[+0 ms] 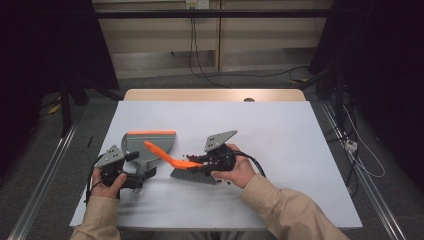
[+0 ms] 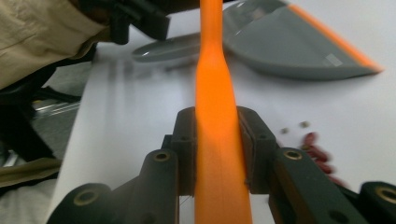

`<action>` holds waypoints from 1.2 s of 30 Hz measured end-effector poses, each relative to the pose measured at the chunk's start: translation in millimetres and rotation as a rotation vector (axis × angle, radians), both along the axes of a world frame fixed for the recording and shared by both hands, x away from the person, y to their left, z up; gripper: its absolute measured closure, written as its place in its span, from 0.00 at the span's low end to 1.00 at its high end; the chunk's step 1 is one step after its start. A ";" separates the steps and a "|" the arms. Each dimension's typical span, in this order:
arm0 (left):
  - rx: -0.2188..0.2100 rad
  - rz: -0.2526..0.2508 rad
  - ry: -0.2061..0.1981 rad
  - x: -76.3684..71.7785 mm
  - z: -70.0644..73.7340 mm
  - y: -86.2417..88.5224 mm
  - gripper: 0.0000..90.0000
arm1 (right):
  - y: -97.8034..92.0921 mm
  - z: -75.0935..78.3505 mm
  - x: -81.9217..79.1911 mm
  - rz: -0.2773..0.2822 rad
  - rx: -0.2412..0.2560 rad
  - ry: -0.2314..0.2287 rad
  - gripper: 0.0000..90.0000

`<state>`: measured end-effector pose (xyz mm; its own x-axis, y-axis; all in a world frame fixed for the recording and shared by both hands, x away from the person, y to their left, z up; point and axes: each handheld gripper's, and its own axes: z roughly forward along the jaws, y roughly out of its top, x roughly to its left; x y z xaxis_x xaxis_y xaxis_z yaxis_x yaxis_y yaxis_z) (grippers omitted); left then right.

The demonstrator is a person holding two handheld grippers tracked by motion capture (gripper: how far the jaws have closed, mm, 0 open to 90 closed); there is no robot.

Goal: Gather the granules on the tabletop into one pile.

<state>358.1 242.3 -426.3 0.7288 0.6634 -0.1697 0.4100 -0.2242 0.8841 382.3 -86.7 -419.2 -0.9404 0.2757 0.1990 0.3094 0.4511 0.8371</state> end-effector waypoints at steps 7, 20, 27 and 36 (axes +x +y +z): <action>0.001 0.002 -0.005 0.0 0.4 1.8 0.05 | -1.7 -9.5 16.1 -0.032 -0.031 0.005 0.79; 0.009 0.000 -0.007 1.1 -0.3 1.9 0.05 | -23.4 9.5 3.7 -0.010 0.009 -0.053 0.79; 0.004 0.004 0.003 1.3 -1.3 0.6 0.05 | -49.3 -0.3 -17.6 0.032 -0.012 -0.024 0.79; 0.016 0.002 0.004 1.8 -1.9 0.1 0.05 | -63.9 -11.7 5.5 0.014 -0.010 -0.053 0.79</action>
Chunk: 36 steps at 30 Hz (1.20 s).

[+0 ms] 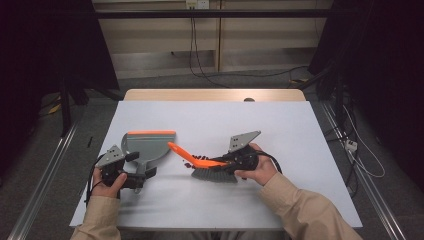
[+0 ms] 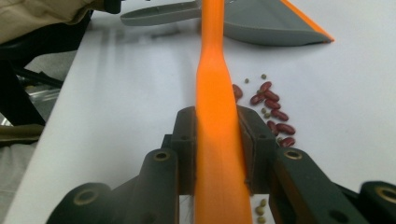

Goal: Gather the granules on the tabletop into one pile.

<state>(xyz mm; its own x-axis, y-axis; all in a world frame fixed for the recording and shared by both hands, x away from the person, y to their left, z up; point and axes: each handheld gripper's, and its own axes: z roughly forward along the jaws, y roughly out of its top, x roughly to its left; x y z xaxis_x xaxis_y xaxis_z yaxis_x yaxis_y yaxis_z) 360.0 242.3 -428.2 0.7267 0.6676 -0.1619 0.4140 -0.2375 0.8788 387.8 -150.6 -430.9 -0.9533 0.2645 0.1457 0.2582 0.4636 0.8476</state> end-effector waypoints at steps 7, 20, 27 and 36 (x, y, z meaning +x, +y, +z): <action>-0.005 0.005 0.000 -0.1 0.1 0.0 0.05 | 1.5 6.7 10.9 -0.002 -0.002 -0.033 0.79; 0.007 -0.005 0.004 0.5 -0.9 -1.5 0.05 | -27.3 6.3 -20.9 0.063 -0.002 -0.015 0.79; 0.011 0.002 0.008 2.3 -2.6 -2.8 0.05 | -47.2 -3.2 -0.1 0.012 0.025 -0.018 0.79; 0.013 0.003 0.008 2.4 -2.3 -2.1 0.05 | -46.8 -0.2 9.8 -0.020 0.076 -0.021 0.79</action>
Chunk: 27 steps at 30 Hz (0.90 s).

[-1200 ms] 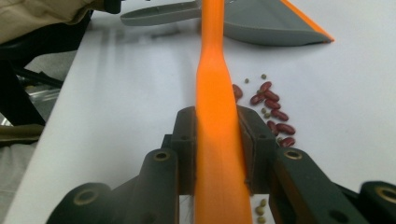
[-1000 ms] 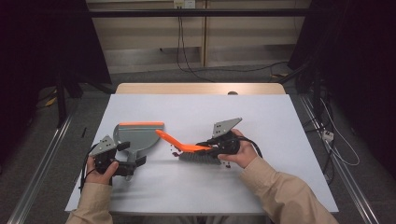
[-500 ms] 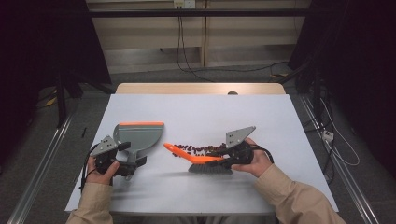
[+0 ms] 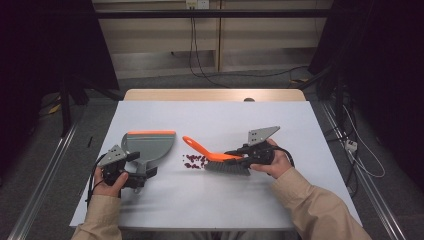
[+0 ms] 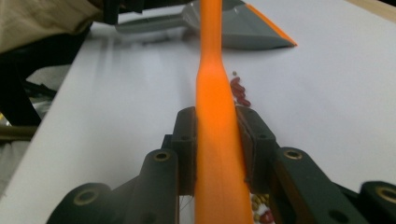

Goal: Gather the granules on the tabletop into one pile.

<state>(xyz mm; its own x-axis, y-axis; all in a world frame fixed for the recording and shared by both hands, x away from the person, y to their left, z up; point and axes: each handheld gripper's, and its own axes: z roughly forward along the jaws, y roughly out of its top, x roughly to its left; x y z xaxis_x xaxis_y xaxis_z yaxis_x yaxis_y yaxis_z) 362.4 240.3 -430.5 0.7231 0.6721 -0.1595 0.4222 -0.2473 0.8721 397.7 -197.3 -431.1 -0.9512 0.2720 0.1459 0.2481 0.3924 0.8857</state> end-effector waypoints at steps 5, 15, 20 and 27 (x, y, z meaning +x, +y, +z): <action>-0.005 -0.002 0.000 -0.1 0.1 -0.1 0.05 | 9.4 10.7 -7.6 -0.043 0.018 -0.005 0.79; -0.009 -0.002 -0.004 -0.6 1.1 1.1 0.05 | 36.0 23.7 -5.9 -0.180 0.042 -0.003 0.79; -0.014 -0.005 -0.003 -1.0 1.3 0.5 0.05 | 47.7 27.6 2.8 -0.206 0.032 -0.028 0.79; -0.012 -0.001 -0.005 -0.1 1.4 1.9 0.05 | 66.6 25.4 6.8 -0.294 0.031 -0.020 0.79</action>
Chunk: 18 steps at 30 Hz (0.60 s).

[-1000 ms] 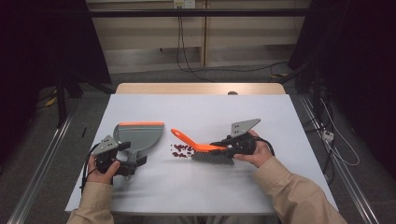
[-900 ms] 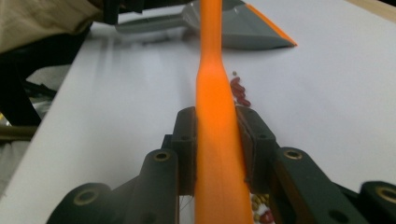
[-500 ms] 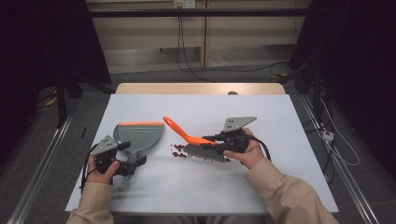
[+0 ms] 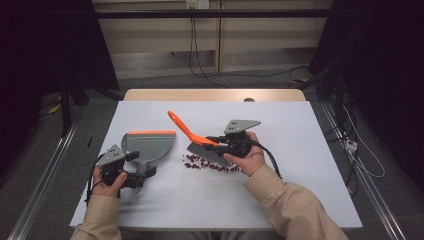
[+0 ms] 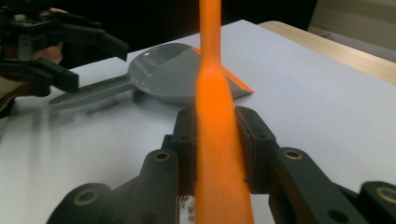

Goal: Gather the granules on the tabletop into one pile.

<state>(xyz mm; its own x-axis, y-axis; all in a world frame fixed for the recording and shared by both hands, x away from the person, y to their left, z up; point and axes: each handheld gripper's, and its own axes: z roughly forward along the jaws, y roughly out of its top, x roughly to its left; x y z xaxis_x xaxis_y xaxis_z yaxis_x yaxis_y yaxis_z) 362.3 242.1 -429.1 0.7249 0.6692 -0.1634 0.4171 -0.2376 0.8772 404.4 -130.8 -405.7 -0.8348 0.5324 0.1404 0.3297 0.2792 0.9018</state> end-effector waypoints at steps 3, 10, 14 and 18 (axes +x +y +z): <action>0.000 0.001 -0.001 -0.2 -0.1 -0.8 0.05 | 14.7 -2.3 -4.0 -0.059 -0.002 0.002 0.79; -0.004 0.003 -0.004 -0.6 0.4 0.3 0.05 | 51.0 -12.5 -18.6 -0.208 0.034 0.036 0.79; -0.006 0.002 -0.001 -0.5 0.3 -0.3 0.05 | 68.6 -23.1 -23.6 -0.264 0.067 0.083 0.79; -0.004 0.000 -0.004 -0.4 0.6 0.4 0.05 | 80.4 -29.6 -26.8 -0.311 0.070 0.124 0.79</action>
